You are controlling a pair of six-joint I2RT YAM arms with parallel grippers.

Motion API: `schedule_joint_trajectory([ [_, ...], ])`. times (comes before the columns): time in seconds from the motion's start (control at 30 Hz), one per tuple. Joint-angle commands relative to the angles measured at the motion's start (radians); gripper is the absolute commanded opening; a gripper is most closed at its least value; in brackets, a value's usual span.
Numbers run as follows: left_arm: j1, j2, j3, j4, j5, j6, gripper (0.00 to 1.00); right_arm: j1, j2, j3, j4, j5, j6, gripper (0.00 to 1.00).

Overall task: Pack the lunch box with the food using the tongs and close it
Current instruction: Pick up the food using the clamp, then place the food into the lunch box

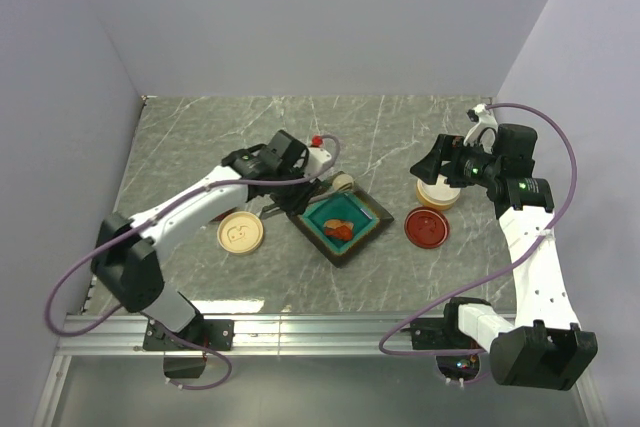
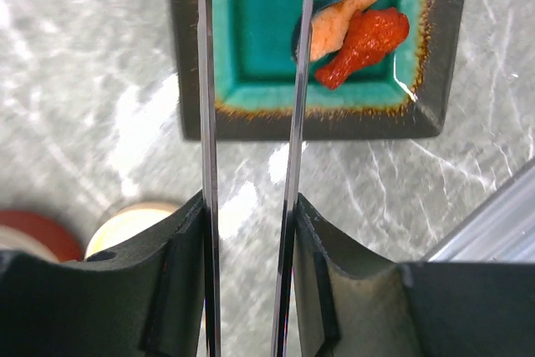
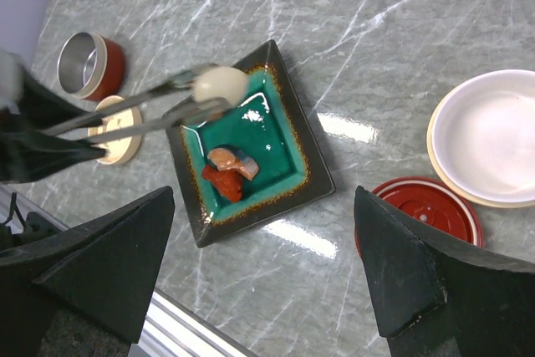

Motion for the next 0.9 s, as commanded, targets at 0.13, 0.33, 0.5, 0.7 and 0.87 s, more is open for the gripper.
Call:
schedule_joint_trajectory([
  [0.13, 0.086, -0.213, -0.048, -0.082, 0.009, 0.078, 0.33, -0.007, -0.031, 0.008, 0.039, -0.026, -0.024, 0.95],
  [0.33, 0.227, -0.362, -0.080, -0.171, -0.051, 0.176, 0.30, -0.007, -0.029, 0.008, 0.041, -0.037, -0.034, 0.95],
  [0.5, 0.344, -0.540, -0.154, -0.255, -0.111, 0.274, 0.30, -0.005, -0.038, -0.007, 0.065, -0.045, -0.043, 0.95],
  [0.7, 0.454, -0.713, -0.261, -0.304, -0.182, 0.300, 0.29, 0.000, -0.034, -0.023, 0.099, -0.052, -0.032, 0.95],
  [0.87, 0.519, -0.769, -0.316, -0.321, -0.231, 0.285, 0.30, 0.013, -0.023, -0.011, 0.113, -0.057, -0.023, 0.95],
])
